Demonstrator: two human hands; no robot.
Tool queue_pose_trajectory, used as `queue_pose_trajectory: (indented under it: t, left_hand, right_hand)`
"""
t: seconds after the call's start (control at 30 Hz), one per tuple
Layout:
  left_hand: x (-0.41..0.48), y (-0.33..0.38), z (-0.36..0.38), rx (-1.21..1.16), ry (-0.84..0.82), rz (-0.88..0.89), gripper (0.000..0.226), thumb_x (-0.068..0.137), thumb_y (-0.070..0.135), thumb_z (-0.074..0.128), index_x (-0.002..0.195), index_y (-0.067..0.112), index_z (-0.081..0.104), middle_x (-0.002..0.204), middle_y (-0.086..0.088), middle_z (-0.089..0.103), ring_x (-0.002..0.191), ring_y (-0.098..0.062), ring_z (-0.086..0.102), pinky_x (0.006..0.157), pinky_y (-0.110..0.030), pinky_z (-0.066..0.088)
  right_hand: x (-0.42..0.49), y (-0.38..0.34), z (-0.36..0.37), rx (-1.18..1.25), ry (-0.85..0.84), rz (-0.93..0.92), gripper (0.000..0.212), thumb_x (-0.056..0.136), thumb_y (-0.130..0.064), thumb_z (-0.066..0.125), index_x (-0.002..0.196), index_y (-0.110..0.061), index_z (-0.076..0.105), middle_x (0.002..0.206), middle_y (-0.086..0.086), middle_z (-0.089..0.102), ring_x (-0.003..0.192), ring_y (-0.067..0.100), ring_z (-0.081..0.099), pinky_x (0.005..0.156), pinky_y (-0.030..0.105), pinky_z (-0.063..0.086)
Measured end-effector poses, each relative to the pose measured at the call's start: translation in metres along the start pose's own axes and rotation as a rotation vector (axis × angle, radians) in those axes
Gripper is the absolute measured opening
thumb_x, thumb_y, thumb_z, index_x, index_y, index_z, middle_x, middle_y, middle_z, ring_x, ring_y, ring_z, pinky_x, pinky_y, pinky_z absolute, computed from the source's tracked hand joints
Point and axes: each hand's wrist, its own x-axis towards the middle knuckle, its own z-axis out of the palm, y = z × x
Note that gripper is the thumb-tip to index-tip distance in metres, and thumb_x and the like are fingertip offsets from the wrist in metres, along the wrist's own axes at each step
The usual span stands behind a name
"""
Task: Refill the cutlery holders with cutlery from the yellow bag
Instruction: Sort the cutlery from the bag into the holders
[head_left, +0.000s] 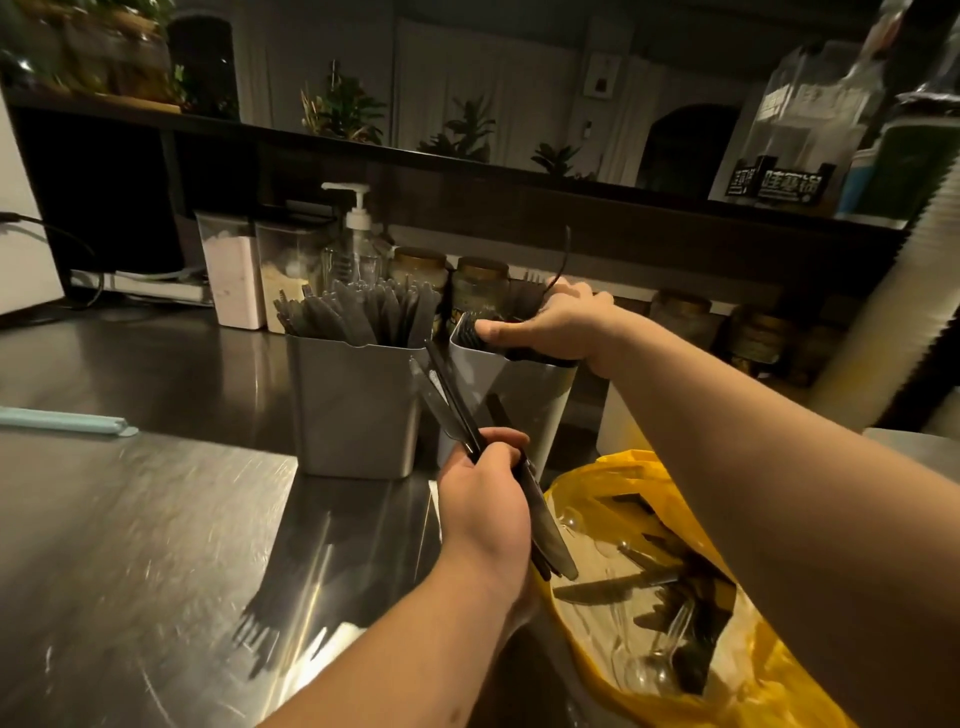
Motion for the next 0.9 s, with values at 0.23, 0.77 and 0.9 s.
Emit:
queue_pose_trajectory:
  t: [0.23, 0.77, 0.9]
  left_hand:
    - [-0.001, 0.001, 0.0, -0.036, 0.003, -0.02, 0.014, 0.101, 0.013, 0.051, 0.107, 0.012, 0.063, 0.09, -0.012, 0.059, 0.081, -0.026, 0.056, 0.07, -0.035, 0.051]
    - [-0.024, 0.001, 0.006, 0.095, -0.574, -0.044, 0.012, 0.104, 0.016, 0.049, 0.113, 0.014, 0.057, 0.076, -0.001, 0.068, 0.064, -0.011, 0.065, 0.06, -0.027, 0.053]
    - [-0.018, 0.001, 0.003, 0.123, -0.628, -0.08, 0.01, 0.102, 0.017, 0.05, 0.109, 0.012, 0.054, 0.077, -0.003, 0.061, 0.057, -0.012, 0.052, 0.057, -0.026, 0.048]
  right_hand:
    - [-0.015, 0.011, -0.018, 0.598, 0.188, -0.288, 0.099, 0.08, -0.052, 0.075, 0.157, -0.017, 0.024, 0.163, 0.008, 0.028, 0.147, 0.025, 0.03, 0.118, 0.041, 0.034]
    - [-0.146, 0.083, 0.044, 0.873, 0.165, -0.04, 0.02, 0.101, -0.037, 0.052, 0.098, -0.023, 0.066, 0.084, -0.001, 0.065, 0.074, 0.01, 0.062, 0.055, 0.018, 0.049]
    - [-0.145, 0.111, 0.042, 0.364, 0.38, -0.449, 0.038, 0.092, -0.015, 0.065, 0.122, -0.037, 0.061, 0.115, -0.021, 0.056, 0.103, -0.002, 0.056, 0.074, 0.013, 0.051]
